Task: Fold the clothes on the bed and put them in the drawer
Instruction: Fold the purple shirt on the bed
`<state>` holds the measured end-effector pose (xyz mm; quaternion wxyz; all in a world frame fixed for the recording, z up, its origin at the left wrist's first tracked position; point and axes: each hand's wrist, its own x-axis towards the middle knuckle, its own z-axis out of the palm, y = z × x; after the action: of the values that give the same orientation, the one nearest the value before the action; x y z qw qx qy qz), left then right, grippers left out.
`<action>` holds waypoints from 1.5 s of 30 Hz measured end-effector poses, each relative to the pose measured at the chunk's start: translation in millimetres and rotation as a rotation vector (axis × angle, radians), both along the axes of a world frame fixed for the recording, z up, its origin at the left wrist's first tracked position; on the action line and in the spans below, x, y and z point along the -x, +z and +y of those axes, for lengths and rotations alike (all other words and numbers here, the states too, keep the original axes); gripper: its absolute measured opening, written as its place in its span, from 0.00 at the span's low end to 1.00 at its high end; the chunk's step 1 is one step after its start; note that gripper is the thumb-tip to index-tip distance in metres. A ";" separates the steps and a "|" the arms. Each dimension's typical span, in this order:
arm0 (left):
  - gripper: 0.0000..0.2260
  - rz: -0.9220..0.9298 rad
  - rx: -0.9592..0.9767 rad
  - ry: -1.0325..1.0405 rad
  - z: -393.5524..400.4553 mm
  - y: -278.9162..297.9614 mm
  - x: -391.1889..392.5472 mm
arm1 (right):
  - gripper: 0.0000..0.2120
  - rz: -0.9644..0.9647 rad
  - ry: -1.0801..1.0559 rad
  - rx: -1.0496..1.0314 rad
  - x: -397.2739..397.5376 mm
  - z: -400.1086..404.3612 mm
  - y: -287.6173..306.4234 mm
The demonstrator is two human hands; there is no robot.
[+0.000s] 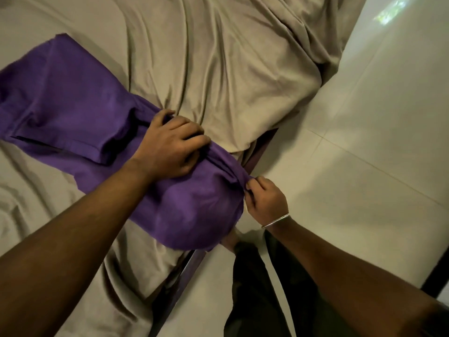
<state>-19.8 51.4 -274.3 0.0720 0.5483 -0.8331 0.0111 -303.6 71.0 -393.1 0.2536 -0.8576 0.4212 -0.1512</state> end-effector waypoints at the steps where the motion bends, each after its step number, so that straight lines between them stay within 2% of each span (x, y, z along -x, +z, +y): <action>1: 0.09 0.013 0.012 -0.017 0.9 -0.9 4.9 | 0.09 0.017 -0.023 -0.002 -1.7 2.7 -0.8; 4: 0.09 0.033 0.004 -0.083 1.8 -3.7 18.5 | 0.18 0.083 -0.078 -0.019 -8.6 3.6 -2.4; 7: 0.09 0.004 -0.023 -0.139 -0.2 -8.0 30.8 | 0.14 0.077 -0.081 -0.044 -13.3 5.9 -5.4; 10: 0.07 -0.003 0.019 -0.141 -2.8 -10.7 39.0 | 0.10 -0.011 -0.097 -0.147 -6.7 12.3 -5.5; 16: 0.09 0.011 0.064 -0.172 -3.3 -16.8 37.1 | 0.18 0.132 -0.153 -0.227 2.8 4.1 -13.2; 19: 0.08 0.024 0.061 -0.231 -1.3 -15.4 37.7 | 0.11 0.133 -0.142 -0.178 0.1 1.7 -13.3; 24: 0.05 0.031 0.071 -0.269 0.0 -14.9 35.2 | 0.07 0.129 -0.194 -0.020 14.2 2.6 -15.4; 29: 0.07 0.060 -0.003 -0.285 8.0 -18.5 30.9 | 0.13 0.372 -0.073 0.003 15.9 9.6 -31.1; 31: 0.08 0.056 -0.016 -0.286 10.4 -18.2 29.1 | 0.15 0.449 0.004 -0.089 14.5 12.1 -35.9; 34: 0.08 0.051 -0.020 -0.294 14.6 -17.3 28.9 | 0.24 0.497 0.110 -0.282 20.0 19.6 -35.7; 37: 0.09 0.061 0.014 -0.222 19.4 -18.3 34.4 | 0.29 0.359 0.045 -0.445 31.6 25.0 -34.0; 39: 0.12 0.055 0.065 -0.119 22.4 -20.4 41.7 | 0.29 0.116 -0.144 -0.515 34.4 21.2 -30.4; 41: 0.13 0.044 0.078 -0.035 25.1 -23.3 49.3 | 0.27 -0.126 -0.196 -0.496 29.7 9.5 -26.5; 43: 0.12 0.065 0.058 0.011 27.2 -25.8 56.0 | 0.27 -0.177 -0.126 -0.496 18.8 -7.7 -16.4; 45: 0.09 0.094 0.044 0.043 27.4 -26.5 60.8 | 0.22 -0.102 -0.047 -0.493 9.9 -21.2 -11.0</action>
<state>-80.7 78.8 -300.8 0.1227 0.5642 -0.8165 0.0054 -313.5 49.8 -404.1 0.4723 -0.7511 0.4519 -0.0928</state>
